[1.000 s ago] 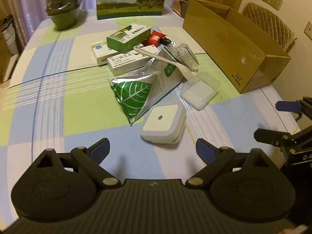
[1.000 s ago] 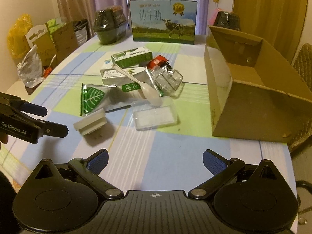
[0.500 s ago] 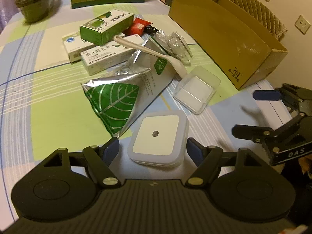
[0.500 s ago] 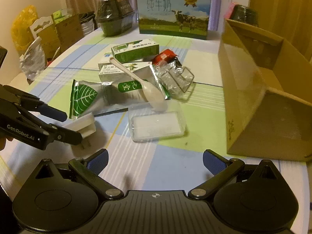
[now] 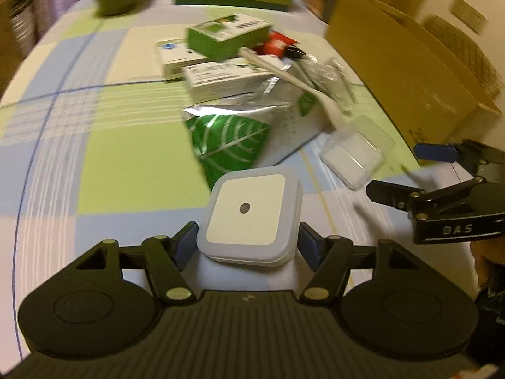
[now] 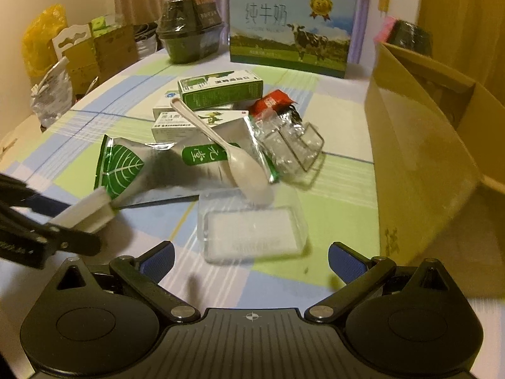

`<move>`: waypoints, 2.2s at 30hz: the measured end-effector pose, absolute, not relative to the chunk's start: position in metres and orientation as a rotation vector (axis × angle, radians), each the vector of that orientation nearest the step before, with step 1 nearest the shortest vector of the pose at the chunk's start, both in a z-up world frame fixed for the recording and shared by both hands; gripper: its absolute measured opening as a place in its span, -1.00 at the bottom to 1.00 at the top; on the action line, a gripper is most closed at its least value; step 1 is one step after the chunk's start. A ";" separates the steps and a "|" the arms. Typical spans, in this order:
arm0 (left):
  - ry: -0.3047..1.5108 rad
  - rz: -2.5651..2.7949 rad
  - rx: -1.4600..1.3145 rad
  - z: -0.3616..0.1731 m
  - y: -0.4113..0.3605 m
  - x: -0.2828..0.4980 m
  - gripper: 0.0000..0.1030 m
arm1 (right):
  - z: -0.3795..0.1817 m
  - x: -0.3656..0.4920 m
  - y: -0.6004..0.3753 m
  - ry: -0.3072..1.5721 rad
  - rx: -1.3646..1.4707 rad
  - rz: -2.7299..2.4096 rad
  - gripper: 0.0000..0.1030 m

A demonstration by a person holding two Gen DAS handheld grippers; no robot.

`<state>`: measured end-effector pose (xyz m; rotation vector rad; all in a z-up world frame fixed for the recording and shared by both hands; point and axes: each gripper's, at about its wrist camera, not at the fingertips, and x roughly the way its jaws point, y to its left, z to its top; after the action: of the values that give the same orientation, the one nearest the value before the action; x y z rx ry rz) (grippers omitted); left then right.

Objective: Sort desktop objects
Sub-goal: 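Grasp the white night-light with the left tool while the right tool grasps the clear plastic box, then lift the night-light with the left tool while the right tool lifts the clear box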

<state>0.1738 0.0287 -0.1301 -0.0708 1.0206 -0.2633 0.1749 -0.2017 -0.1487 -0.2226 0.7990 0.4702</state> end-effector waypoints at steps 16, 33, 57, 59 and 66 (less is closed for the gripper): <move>0.978 -0.195 -0.059 -0.130 0.024 0.165 0.40 | -0.163 0.190 -0.196 0.829 -0.220 0.458 0.61; 1.036 -0.358 -0.045 -0.130 0.041 0.188 0.46 | -0.156 0.129 -0.217 0.875 -0.185 0.381 0.62; 1.154 -0.329 -0.159 -0.132 0.042 0.179 0.32 | -0.163 0.127 -0.215 0.875 -0.184 0.357 0.78; 1.146 -0.323 -0.166 -0.131 0.040 0.178 0.19 | -0.165 0.128 -0.215 0.880 -0.182 0.355 0.79; 1.090 -0.282 -0.121 -0.128 0.029 0.165 0.18 | -0.166 0.131 -0.217 0.865 -0.143 0.351 0.80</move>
<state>0.1651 0.0289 -0.1284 -0.1210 1.0905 -0.2820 0.1307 -0.2172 -0.1660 -0.1427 0.8646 0.3513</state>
